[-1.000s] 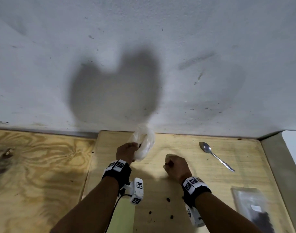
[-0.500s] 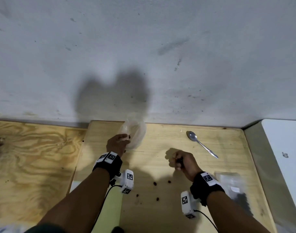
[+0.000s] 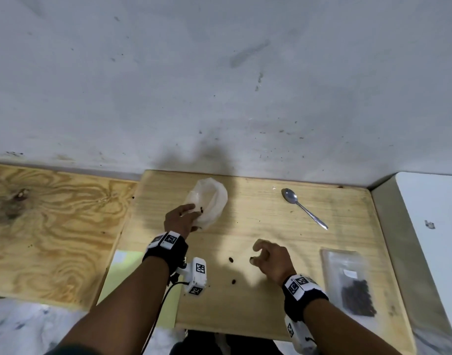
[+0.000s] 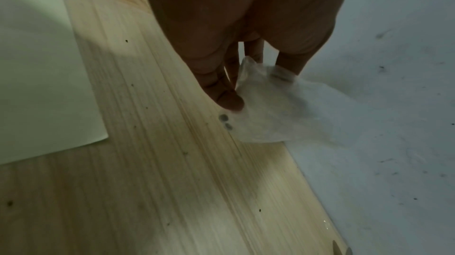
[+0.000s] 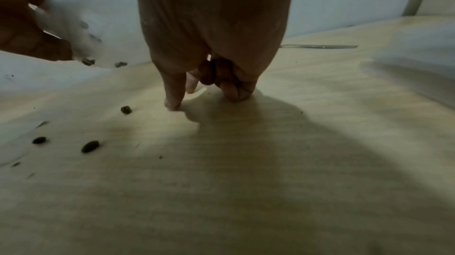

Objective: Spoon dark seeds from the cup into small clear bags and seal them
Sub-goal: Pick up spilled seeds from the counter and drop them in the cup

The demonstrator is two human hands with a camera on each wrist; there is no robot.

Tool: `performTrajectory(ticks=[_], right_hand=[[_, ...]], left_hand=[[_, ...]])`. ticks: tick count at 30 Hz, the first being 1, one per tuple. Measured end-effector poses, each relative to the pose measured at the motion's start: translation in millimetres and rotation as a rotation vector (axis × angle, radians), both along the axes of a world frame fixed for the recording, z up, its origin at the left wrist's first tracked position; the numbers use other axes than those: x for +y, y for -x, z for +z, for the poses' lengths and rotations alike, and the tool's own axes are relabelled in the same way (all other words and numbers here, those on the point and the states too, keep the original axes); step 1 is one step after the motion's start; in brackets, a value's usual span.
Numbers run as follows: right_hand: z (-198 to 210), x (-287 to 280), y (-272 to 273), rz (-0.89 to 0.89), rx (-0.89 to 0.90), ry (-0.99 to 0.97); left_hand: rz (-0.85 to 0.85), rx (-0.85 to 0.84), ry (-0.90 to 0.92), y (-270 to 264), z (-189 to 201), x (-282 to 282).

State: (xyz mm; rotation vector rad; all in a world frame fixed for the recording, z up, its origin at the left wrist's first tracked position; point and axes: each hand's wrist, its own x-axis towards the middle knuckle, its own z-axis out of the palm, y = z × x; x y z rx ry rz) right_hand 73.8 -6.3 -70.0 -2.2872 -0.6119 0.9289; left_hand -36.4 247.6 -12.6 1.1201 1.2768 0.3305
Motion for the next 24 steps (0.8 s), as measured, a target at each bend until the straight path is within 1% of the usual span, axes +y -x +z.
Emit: performTrajectory(ticks=[5, 7, 10, 11, 13, 14, 15, 18, 19, 20, 21, 24], right_hand=[[-3, 0, 17, 0.001, -0.155, -0.043], [-5, -1, 21, 0.044, -0.162, -0.013], [-2, 0, 28, 0.097, -0.174, 0.074], [0, 1, 31, 0.089, -0.177, 0.085], [10, 4, 41, -0.005, -0.153, 0.059], [14, 4, 46, -0.092, -0.098, 0.016], [18, 5, 51, -0.207, 0.019, -0.063], [24, 1, 65, -0.635, 0.602, -0.412], [27, -1, 69, -0.764, 0.755, -0.481], [29, -3, 73, -0.855, 0.846, -0.513], [33, -5, 77, -0.903, 0.904, -0.526], [41, -9, 87, -0.925, 1.000, -0.585]], left_hand=[[0.041, -0.030, 0.087, 10, 0, 1], [0.059, -0.030, 0.115, 15, -2, 5], [0.035, -0.019, 0.108, 24, -4, 13], [0.027, -0.024, 0.102, 28, -4, 15], [0.011, -0.028, 0.085, 36, -4, 18], [0.004, -0.024, 0.077, 40, -4, 19], [-0.009, -0.024, 0.070, 44, -5, 21], [-0.045, -0.036, 0.070, 54, -5, 21], [-0.051, -0.042, 0.070, 56, -4, 21], [-0.057, -0.043, 0.069, 59, -4, 21], [-0.060, -0.044, 0.068, 61, -4, 20], [-0.075, -0.027, 0.060, 68, -2, 18]])
